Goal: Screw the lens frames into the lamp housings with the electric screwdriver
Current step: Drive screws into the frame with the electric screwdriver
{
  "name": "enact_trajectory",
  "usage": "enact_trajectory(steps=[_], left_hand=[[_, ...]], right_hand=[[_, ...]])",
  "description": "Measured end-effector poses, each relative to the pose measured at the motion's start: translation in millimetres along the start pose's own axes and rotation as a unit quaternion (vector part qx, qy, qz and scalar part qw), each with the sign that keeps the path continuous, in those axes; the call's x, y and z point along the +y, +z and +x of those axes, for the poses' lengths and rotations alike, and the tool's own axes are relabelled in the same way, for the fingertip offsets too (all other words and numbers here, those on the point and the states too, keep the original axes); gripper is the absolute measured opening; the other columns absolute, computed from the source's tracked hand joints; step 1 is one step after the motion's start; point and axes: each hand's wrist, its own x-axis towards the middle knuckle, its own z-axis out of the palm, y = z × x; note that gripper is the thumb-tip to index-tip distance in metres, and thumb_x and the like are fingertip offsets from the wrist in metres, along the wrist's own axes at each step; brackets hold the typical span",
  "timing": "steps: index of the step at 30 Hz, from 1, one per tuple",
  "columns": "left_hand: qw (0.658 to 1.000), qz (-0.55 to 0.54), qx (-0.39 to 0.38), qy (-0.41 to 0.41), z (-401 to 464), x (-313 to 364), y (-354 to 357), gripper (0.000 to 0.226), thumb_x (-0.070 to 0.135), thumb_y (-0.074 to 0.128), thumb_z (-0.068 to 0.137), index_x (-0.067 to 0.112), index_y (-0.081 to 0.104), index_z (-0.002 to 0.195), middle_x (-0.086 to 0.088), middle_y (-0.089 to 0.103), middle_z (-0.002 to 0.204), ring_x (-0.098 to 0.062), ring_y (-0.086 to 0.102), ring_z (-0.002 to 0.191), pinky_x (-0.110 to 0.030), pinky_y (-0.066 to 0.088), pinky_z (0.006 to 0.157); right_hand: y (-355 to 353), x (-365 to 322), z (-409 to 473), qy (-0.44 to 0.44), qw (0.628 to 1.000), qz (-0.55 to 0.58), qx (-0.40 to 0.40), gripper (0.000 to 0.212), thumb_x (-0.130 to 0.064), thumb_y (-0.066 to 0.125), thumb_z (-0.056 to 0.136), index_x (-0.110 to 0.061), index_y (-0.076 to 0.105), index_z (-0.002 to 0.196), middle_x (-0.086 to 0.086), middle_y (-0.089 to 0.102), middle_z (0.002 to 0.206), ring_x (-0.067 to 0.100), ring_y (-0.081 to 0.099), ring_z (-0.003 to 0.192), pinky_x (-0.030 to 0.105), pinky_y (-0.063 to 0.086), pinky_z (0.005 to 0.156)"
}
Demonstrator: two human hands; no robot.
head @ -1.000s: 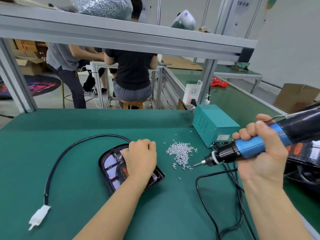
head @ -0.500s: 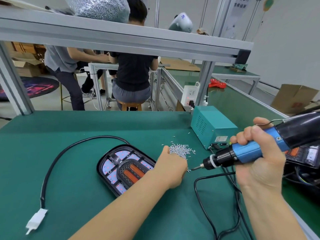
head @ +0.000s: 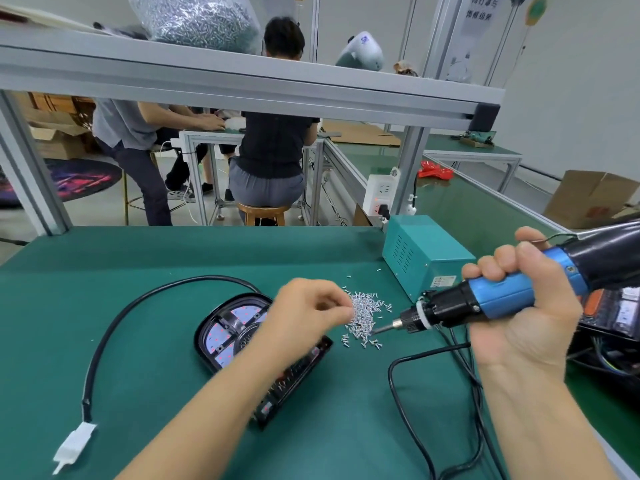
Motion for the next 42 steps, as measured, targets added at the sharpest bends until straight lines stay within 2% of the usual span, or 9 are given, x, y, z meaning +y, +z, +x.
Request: enact_trajectory(steps=[2,4,6,8,15,19,29,35,42], left_hand=[[0.983,-0.172,0.028,-0.050,-13,-5,-23,0.014,0.002,0.076,0.071,0.015,0.074,0.066,0.001,0.070,0.067,-0.007,0.060,0.061,-0.015,0.049,0.062],[0.944,-0.307,0.051,-0.108,-25,-12,-39,0.012,0.001,0.076,0.063,0.012,0.076,0.067,-0.007,0.071,0.069,-0.012,0.065,0.063,-0.017,0.052,0.062],[0.912,-0.381,0.065,-0.137,-35,-19,-48,0.012,0.003,0.071,0.059,0.009,0.077,0.068,-0.013,0.072,0.071,-0.016,0.069,0.066,-0.020,0.055,0.063],[0.895,-0.416,0.072,-0.144,-44,-25,-53,0.013,0.004,0.070,0.059,0.006,0.077,0.071,-0.015,0.071,0.072,-0.017,0.069,0.067,-0.022,0.056,0.063],[0.900,-0.411,0.076,-0.125,-64,-29,-64,0.012,0.015,0.070,0.066,0.009,0.075,0.076,-0.010,0.068,0.073,-0.017,0.066,0.063,-0.026,0.056,0.060],[0.905,-0.399,0.076,-0.124,-70,-32,-65,0.013,0.019,0.070,0.066,0.011,0.076,0.074,-0.008,0.068,0.072,-0.014,0.065,0.067,-0.026,0.056,0.064],[0.896,-0.419,0.088,-0.120,-74,-35,-64,0.009,0.015,0.069,0.067,0.011,0.075,0.072,-0.009,0.068,0.072,-0.013,0.064,0.067,-0.024,0.055,0.063],[0.885,-0.432,0.139,-0.109,-72,-36,-57,0.007,0.008,0.069,0.066,0.006,0.075,0.069,-0.012,0.068,0.069,-0.016,0.065,0.064,-0.023,0.055,0.062],[0.892,-0.409,0.163,-0.102,-68,-41,-55,0.009,0.009,0.069,0.064,0.009,0.077,0.068,-0.011,0.070,0.068,-0.015,0.067,0.064,-0.023,0.056,0.064]], right_hand=[[7,4,0,0.013,0.999,0.032,0.002,0.011,-0.014,0.050,0.079,-0.019,0.055,0.087,-0.010,0.047,0.058,0.005,0.045,0.052,0.019,0.045,0.060],[18,10,-1,0.029,0.998,0.060,-0.002,0.010,-0.015,0.050,0.079,-0.019,0.055,0.087,-0.010,0.047,0.058,0.005,0.044,0.052,0.019,0.045,0.059],[32,18,-5,0.045,0.996,0.082,-0.012,0.010,-0.016,0.050,0.079,-0.019,0.055,0.087,-0.010,0.047,0.058,0.004,0.045,0.051,0.018,0.045,0.059],[47,27,-9,0.059,0.993,0.100,-0.023,0.010,-0.016,0.050,0.079,-0.019,0.054,0.088,-0.011,0.047,0.057,0.004,0.045,0.049,0.018,0.044,0.058],[82,48,-22,0.083,0.988,0.114,-0.057,0.010,-0.014,0.052,0.078,-0.018,0.053,0.087,-0.009,0.046,0.057,0.005,0.046,0.049,0.020,0.044,0.057],[89,54,-26,0.085,0.989,0.106,-0.064,0.010,-0.013,0.052,0.078,-0.018,0.054,0.087,-0.009,0.047,0.057,0.005,0.046,0.049,0.021,0.045,0.057],[91,61,-31,0.087,0.990,0.092,-0.069,0.010,-0.012,0.053,0.079,-0.017,0.055,0.087,-0.009,0.048,0.057,0.005,0.046,0.049,0.021,0.045,0.058],[91,65,-34,0.064,0.993,0.076,-0.062,0.011,-0.012,0.050,0.079,-0.017,0.053,0.088,-0.008,0.045,0.058,0.006,0.044,0.050,0.021,0.044,0.058],[90,74,-37,0.049,0.995,0.062,-0.058,0.015,-0.010,0.049,0.077,-0.016,0.052,0.090,-0.007,0.046,0.057,0.007,0.044,0.050,0.022,0.043,0.058]])
